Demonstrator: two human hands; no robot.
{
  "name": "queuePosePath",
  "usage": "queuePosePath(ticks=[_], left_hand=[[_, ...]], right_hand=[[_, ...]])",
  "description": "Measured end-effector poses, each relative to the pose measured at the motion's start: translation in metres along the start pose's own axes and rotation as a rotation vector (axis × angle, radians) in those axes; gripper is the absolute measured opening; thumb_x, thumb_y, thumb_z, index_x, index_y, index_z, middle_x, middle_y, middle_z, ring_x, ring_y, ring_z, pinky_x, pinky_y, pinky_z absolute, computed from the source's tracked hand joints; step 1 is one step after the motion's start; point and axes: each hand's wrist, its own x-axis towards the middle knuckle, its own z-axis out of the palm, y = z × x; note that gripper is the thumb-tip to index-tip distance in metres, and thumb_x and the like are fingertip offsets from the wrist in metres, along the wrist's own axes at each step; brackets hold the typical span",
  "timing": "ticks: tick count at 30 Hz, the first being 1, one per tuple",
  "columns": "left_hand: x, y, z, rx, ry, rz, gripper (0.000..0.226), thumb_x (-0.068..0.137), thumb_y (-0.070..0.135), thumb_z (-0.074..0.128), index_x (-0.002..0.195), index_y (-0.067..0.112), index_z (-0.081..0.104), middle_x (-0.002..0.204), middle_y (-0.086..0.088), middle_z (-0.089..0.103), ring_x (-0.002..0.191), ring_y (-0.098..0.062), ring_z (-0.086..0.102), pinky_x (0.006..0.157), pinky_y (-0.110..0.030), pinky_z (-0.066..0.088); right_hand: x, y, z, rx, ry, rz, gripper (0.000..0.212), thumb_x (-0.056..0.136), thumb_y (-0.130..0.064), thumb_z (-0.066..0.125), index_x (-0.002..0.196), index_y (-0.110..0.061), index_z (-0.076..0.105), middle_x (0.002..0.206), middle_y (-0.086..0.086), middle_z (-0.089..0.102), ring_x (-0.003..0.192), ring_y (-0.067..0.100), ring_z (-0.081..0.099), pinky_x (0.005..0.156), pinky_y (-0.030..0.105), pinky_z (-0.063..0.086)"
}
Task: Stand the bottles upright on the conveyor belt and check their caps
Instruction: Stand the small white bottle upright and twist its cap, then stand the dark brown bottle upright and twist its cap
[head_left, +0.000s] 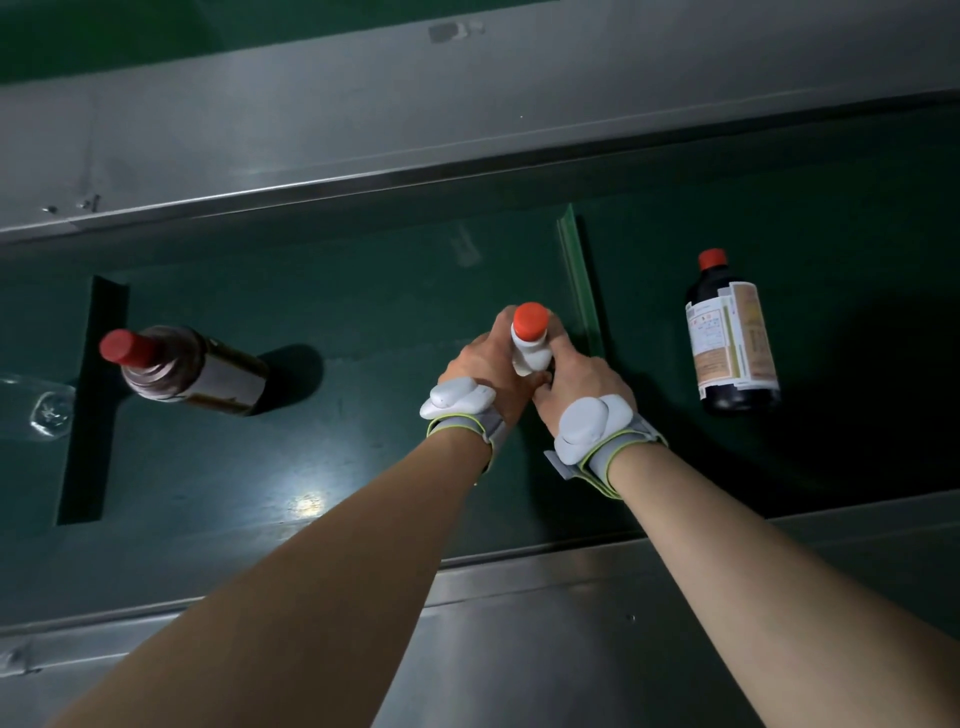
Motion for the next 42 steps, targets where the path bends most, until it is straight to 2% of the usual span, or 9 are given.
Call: queuePosePath(ticks=[4, 11, 16, 20, 24, 28, 34, 38, 42], left_hand=[[-0.006, 0.017, -0.009, 0.119, -0.038, -0.09, 0.036, 0.086, 0.065, 0.042, 0.112, 0.039, 0.04, 0.078, 0.007, 0.059, 0.068, -0.023, 0.059, 0.052, -0.027, 0.037], [-0.017, 0.021, -0.008, 0.339, -0.13, -0.29, 0.058, 0.084, 0.074, 0.04, 0.086, 0.02, 0.061, 0.078, 0.0, 0.062, 0.07, -0.022, 0.062, 0.056, -0.027, 0.038], [-0.035, 0.024, 0.017, 0.31, -0.241, -0.17, 0.046, 0.084, 0.062, 0.047, 0.084, 0.018, 0.062, 0.081, -0.002, 0.066, 0.073, -0.026, 0.065, 0.072, -0.037, 0.055], [-0.038, 0.054, 0.046, 0.313, -0.301, -0.047, 0.04, 0.082, 0.053, 0.044, 0.08, 0.018, 0.062, 0.085, -0.005, 0.068, 0.076, -0.03, 0.065, 0.072, -0.04, 0.057], [-0.037, 0.086, 0.081, 0.304, -0.227, -0.034, 0.036, 0.088, 0.055, 0.048, 0.099, 0.025, 0.062, 0.098, -0.006, 0.068, 0.086, -0.032, 0.065, 0.072, -0.037, 0.054], [-0.03, 0.127, 0.111, 0.313, -0.224, -0.077, 0.06, 0.083, 0.069, 0.05, 0.127, 0.029, 0.046, 0.113, -0.007, 0.065, 0.096, -0.031, 0.064, 0.074, -0.037, 0.051], [0.011, 0.185, 0.158, 0.265, -0.12, -0.141, 0.071, 0.071, 0.079, 0.043, 0.121, 0.028, 0.045, 0.109, -0.006, 0.066, 0.088, -0.03, 0.063, 0.079, -0.04, 0.051], [0.028, 0.2, 0.166, 0.301, -0.1, -0.22, 0.067, 0.074, 0.075, 0.05, 0.121, 0.029, 0.041, 0.097, -0.002, 0.064, 0.076, -0.025, 0.058, 0.079, -0.043, 0.053], [0.042, 0.2, 0.172, 0.322, -0.102, -0.247, 0.067, 0.075, 0.074, 0.052, 0.124, 0.031, 0.036, 0.098, -0.003, 0.066, 0.073, -0.024, 0.059, 0.079, -0.042, 0.053]], right_hand=[[-0.003, 0.002, -0.01, -0.025, -0.028, -0.002, 0.071, 0.089, -0.025, 0.05, 0.147, -0.04, 0.013, 0.07, 0.004, 0.05, 0.063, 0.029, 0.05, 0.059, 0.032, 0.04], [-0.035, 0.015, -0.039, -0.098, -0.099, 0.065, 0.074, 0.093, -0.03, 0.049, 0.151, -0.037, 0.004, 0.106, 0.009, 0.064, 0.074, 0.026, 0.051, 0.064, 0.033, 0.043], [-0.063, 0.035, -0.041, -0.102, -0.063, 0.088, 0.074, 0.093, -0.033, 0.049, 0.152, -0.035, 0.005, 0.115, 0.006, 0.064, 0.093, 0.03, 0.062, 0.066, 0.031, 0.044], [-0.07, 0.062, -0.042, -0.078, -0.021, 0.079, 0.072, 0.093, -0.032, 0.05, 0.151, -0.037, 0.007, 0.127, 0.005, 0.059, 0.106, 0.03, 0.06, 0.072, 0.032, 0.045], [-0.062, 0.105, -0.048, -0.056, 0.054, 0.04, 0.071, 0.093, -0.023, 0.048, 0.151, -0.035, 0.009, 0.149, -0.002, 0.037, 0.121, 0.03, 0.05, 0.082, 0.036, 0.047], [-0.053, 0.16, -0.064, -0.047, 0.086, 0.046, 0.071, 0.089, -0.026, 0.052, 0.149, -0.038, 0.015, 0.156, -0.004, 0.022, 0.119, 0.033, 0.048, 0.084, 0.04, 0.049], [-0.038, 0.24, -0.101, -0.016, 0.016, 0.006, 0.072, 0.09, -0.025, 0.05, 0.149, -0.039, 0.012, 0.158, 0.002, 0.019, 0.129, 0.034, 0.041, 0.092, 0.042, 0.047], [-0.017, 0.263, -0.111, -0.017, -0.07, -0.012, 0.072, 0.091, -0.027, 0.048, 0.15, -0.038, 0.008, 0.158, 0.002, 0.019, 0.131, 0.033, 0.039, 0.093, 0.043, 0.047], [-0.002, 0.264, -0.112, 0.007, -0.078, -0.072, 0.073, 0.092, -0.033, 0.048, 0.15, -0.034, 0.005, 0.148, 0.004, 0.038, 0.12, 0.034, 0.049, 0.085, 0.041, 0.049]])
